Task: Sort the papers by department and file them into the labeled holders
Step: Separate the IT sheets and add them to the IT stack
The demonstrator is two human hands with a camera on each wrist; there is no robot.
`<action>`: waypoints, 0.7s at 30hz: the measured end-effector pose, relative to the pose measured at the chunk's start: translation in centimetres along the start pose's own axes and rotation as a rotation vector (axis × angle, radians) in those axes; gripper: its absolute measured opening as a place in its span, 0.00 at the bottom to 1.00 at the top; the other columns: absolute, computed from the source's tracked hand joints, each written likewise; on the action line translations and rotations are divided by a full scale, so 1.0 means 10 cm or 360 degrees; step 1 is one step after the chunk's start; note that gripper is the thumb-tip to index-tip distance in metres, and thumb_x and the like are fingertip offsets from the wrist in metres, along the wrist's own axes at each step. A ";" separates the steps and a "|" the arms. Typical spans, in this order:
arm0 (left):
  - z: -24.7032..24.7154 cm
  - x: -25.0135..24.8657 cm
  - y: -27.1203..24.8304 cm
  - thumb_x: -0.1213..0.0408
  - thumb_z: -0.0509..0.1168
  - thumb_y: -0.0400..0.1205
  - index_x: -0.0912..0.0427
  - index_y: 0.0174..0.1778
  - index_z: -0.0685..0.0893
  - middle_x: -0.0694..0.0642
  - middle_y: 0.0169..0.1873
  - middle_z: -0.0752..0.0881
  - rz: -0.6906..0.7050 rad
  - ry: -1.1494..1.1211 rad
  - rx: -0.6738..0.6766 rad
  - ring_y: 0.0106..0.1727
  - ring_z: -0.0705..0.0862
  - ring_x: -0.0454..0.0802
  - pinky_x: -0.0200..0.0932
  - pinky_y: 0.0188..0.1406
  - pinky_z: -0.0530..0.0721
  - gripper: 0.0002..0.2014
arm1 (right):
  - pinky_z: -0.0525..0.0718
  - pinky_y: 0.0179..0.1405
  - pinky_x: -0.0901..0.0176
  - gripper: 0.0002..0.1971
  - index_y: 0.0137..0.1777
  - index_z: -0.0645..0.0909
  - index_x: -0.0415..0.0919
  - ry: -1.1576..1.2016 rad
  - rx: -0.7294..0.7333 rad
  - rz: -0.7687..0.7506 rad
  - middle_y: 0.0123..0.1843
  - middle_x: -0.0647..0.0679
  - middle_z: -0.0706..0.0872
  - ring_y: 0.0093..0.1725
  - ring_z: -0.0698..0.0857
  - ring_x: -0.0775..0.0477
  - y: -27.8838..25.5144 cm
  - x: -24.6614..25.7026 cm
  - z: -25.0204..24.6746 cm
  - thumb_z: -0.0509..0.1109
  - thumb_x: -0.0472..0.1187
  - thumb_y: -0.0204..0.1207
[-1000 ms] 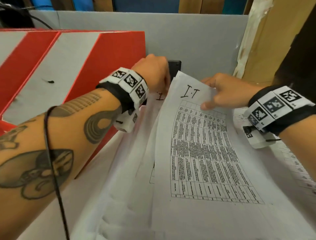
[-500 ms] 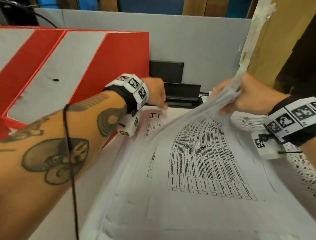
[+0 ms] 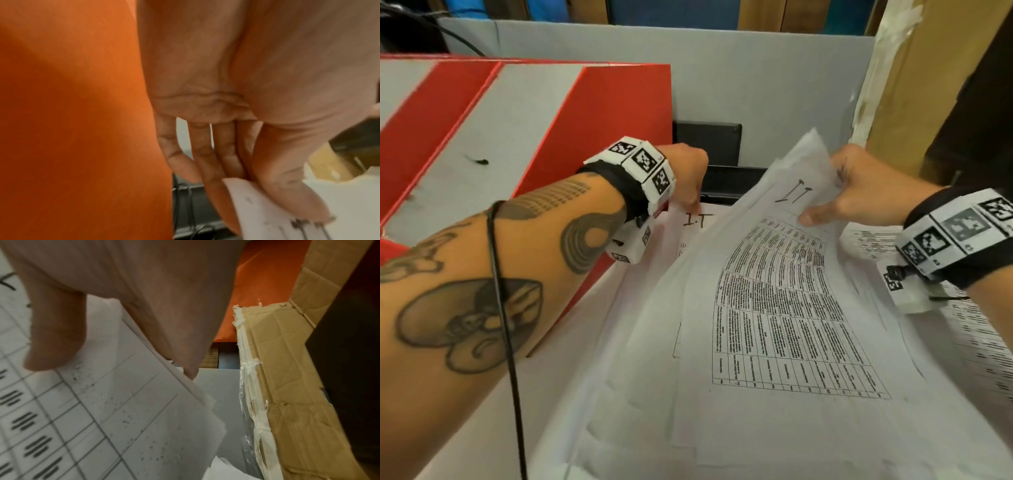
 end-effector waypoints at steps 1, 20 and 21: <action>-0.08 -0.05 -0.03 0.57 0.76 0.79 0.58 0.45 0.93 0.51 0.35 0.91 0.0076 -0.0044 -0.0032 0.38 0.88 0.52 0.46 0.39 0.87 0.07 | 0.91 0.59 0.37 0.16 0.53 0.93 0.45 -0.0034 0.0023 0.0001 0.51 0.52 0.96 0.51 0.94 0.47 0.02 0.04 0.05 0.87 0.33 0.65; 0.41 -0.01 0.08 0.58 0.78 0.78 0.57 0.58 0.89 0.52 0.51 0.90 -0.0069 -0.0010 0.0315 0.55 0.89 0.55 0.50 0.54 0.89 0.15 | 0.86 0.65 0.52 0.49 0.75 0.78 0.45 0.0184 -0.0215 -0.0072 0.63 0.56 0.88 0.65 0.87 0.56 -0.19 0.06 -0.14 0.89 0.22 0.52; 0.42 -0.01 0.10 0.56 0.82 0.73 0.55 0.56 0.89 0.51 0.51 0.90 -0.0065 0.0012 0.0309 0.54 0.89 0.54 0.50 0.55 0.89 0.18 | 0.86 0.63 0.55 0.49 0.75 0.78 0.47 0.0142 -0.0206 -0.0086 0.62 0.57 0.87 0.64 0.87 0.57 -0.19 0.05 -0.14 0.89 0.22 0.52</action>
Point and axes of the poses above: each hand's wrist, its own y-axis towards the middle knuckle, its own z-axis out of the palm, x = y × z, the point moved 3 cm from there along y, towards the middle knuckle
